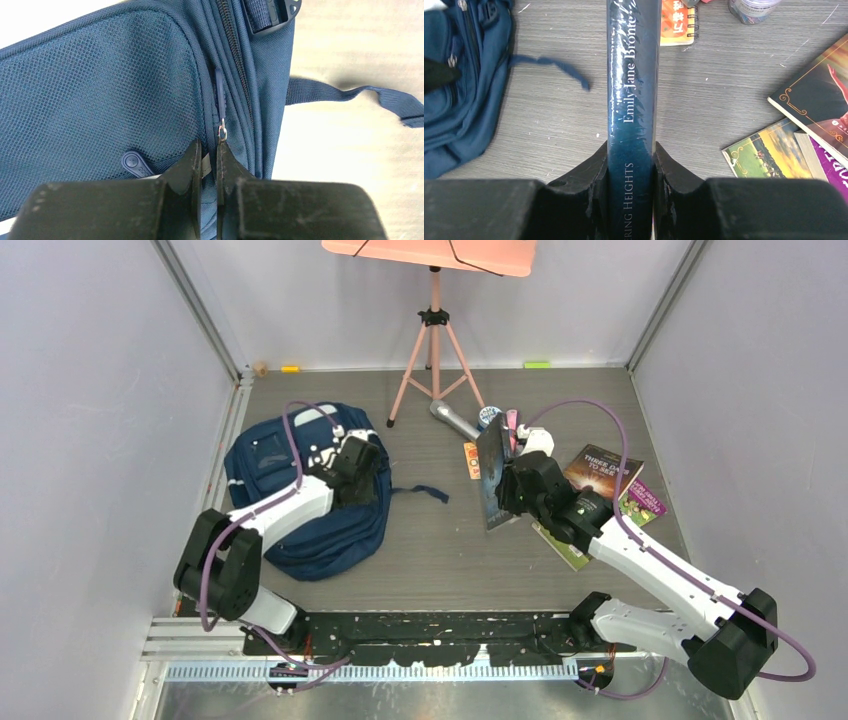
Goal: Pack the student bag
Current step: Move the student bag to the center of the board, then place the book in the student bag.
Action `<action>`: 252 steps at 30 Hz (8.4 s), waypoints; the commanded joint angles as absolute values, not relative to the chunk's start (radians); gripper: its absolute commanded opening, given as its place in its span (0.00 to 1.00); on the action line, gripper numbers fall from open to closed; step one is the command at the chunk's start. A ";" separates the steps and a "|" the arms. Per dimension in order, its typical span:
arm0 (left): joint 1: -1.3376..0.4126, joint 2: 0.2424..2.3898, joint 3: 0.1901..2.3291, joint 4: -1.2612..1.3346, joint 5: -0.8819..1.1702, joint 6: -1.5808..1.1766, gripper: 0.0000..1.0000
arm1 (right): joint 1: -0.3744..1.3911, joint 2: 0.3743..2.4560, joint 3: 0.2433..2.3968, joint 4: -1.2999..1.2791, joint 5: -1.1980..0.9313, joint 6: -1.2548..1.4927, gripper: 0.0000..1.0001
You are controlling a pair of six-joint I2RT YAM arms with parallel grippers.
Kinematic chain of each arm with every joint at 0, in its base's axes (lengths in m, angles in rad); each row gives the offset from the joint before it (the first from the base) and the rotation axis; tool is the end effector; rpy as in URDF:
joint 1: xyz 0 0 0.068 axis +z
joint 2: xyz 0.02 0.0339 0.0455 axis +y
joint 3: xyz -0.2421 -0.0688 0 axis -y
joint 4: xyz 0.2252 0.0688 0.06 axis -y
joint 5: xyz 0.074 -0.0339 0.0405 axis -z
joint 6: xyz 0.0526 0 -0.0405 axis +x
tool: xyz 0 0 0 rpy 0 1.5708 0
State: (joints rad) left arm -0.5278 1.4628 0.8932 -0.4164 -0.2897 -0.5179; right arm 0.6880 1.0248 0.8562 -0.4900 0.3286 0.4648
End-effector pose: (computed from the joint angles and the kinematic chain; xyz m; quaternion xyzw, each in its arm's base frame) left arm 0.2534 -0.1303 0.1795 -0.0369 0.9477 -0.0227 0.3161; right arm 0.1840 0.1293 0.2660 -0.0270 0.8882 0.1137 0.4443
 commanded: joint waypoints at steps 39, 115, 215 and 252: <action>-0.515 1.345 0.932 -0.534 -0.125 -0.320 0.58 | 0.692 0.951 0.857 -0.375 0.357 0.500 0.00; -0.654 1.661 1.018 -0.423 -0.723 -0.292 0.43 | 0.691 0.940 0.872 -0.431 0.366 0.521 0.00; -0.542 1.187 1.229 -0.524 -0.023 -0.152 0.00 | 0.935 1.880 1.109 0.504 0.425 0.791 0.66; -0.541 1.191 1.227 -0.530 -0.048 -0.161 0.00 | 0.620 1.587 1.202 -0.897 0.912 0.299 0.83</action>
State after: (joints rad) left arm -0.5411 1.2095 1.2034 -0.6048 -0.0517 -0.1543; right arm 0.6197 1.4830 1.1336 -0.7414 0.7418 0.3691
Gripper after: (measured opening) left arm 0.048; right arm 0.834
